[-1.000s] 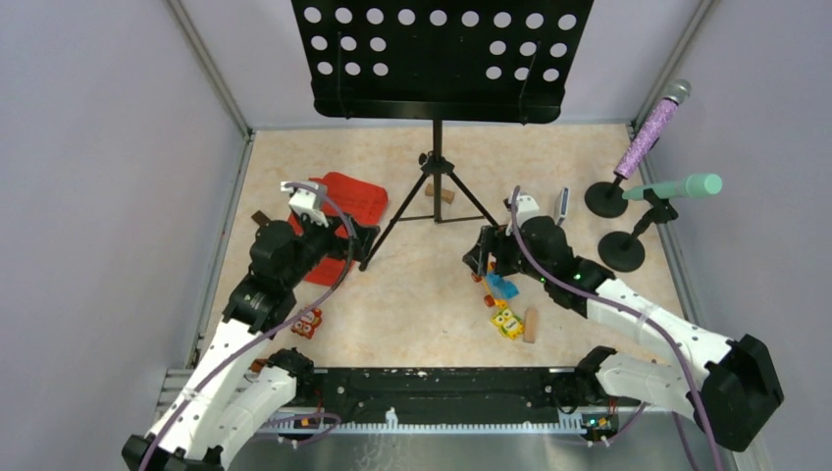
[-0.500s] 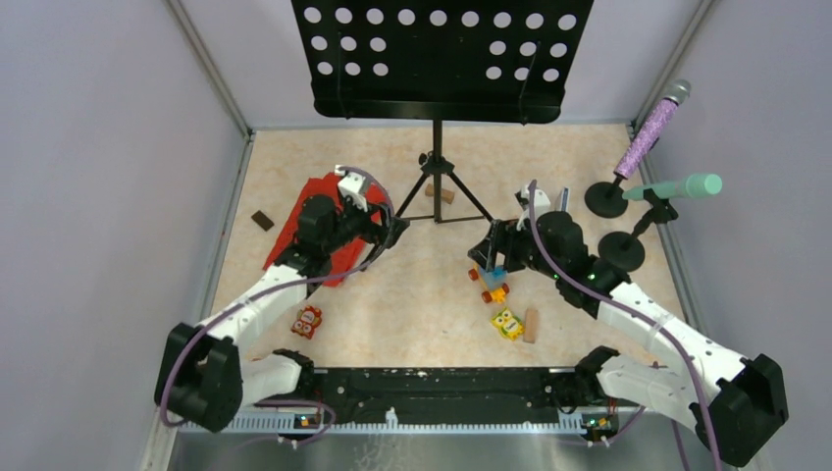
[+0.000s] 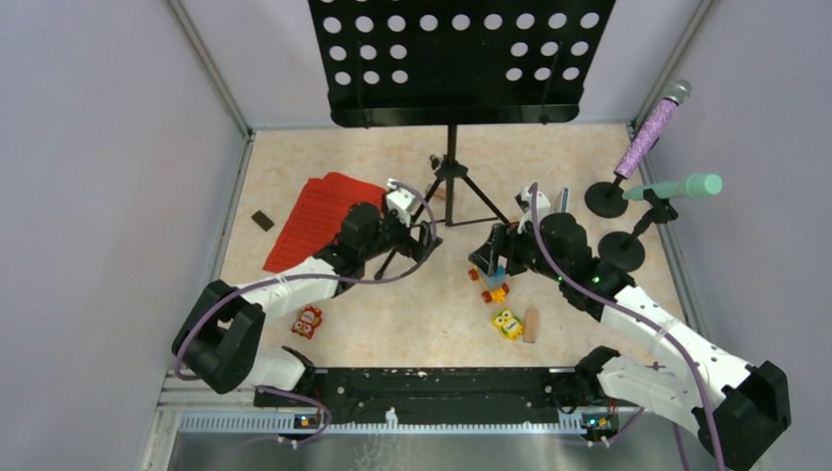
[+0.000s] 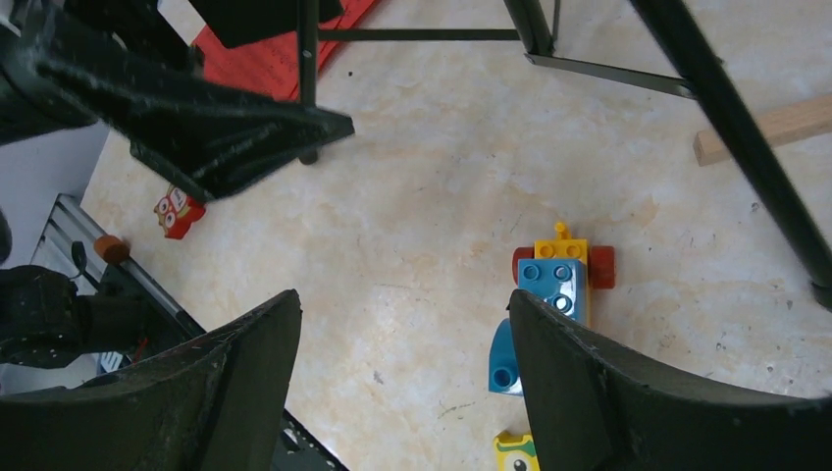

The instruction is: Pack up the instrument practice props

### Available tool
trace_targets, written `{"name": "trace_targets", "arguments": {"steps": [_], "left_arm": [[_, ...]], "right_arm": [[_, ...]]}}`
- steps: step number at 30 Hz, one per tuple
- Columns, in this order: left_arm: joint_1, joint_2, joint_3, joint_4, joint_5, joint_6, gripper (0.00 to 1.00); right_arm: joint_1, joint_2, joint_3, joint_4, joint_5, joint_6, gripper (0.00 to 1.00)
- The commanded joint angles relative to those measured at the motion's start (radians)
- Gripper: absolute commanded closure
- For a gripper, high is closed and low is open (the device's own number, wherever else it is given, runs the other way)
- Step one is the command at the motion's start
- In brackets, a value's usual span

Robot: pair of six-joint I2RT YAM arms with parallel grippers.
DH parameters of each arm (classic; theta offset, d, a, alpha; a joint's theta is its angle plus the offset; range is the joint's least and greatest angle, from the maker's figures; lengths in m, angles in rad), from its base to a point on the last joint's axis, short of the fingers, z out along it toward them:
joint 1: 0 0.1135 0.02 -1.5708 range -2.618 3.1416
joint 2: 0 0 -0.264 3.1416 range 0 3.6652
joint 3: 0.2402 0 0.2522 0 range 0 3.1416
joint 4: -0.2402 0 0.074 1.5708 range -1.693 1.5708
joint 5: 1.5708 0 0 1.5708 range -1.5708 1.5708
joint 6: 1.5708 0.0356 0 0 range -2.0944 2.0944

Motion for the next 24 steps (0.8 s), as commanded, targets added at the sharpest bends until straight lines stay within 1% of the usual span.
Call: {"name": "trace_targets", "arguments": {"steps": [1,10,15,19,22,24], "left_arm": [[-0.164,0.025,-0.019,0.048,0.047,-0.018,0.09],[-0.354,-0.047,-0.140,0.147,-0.037,-0.124,0.11],[-0.454,-0.038,-0.181,0.211,-0.063,-0.182,0.12],[-0.515,-0.023,-0.189,0.206,-0.097,-0.195,0.06],[-0.524,-0.052,-0.217,0.209,-0.146,-0.191,0.02],[-0.524,-0.078,-0.225,0.188,-0.192,-0.167,0.01]], "right_arm": [[-0.007,-0.037,0.000,-0.007,-0.011,-0.023,0.23],[-0.007,-0.092,-0.034,-0.029,0.023,-0.033,0.23],[-0.007,-0.131,-0.046,0.020,0.062,-0.012,0.23],[-0.007,-0.179,-0.048,0.081,0.068,-0.019,0.24],[-0.007,-0.230,-0.063,0.140,0.055,-0.054,0.24],[-0.007,-0.266,-0.092,0.200,0.052,-0.085,0.24]]}}
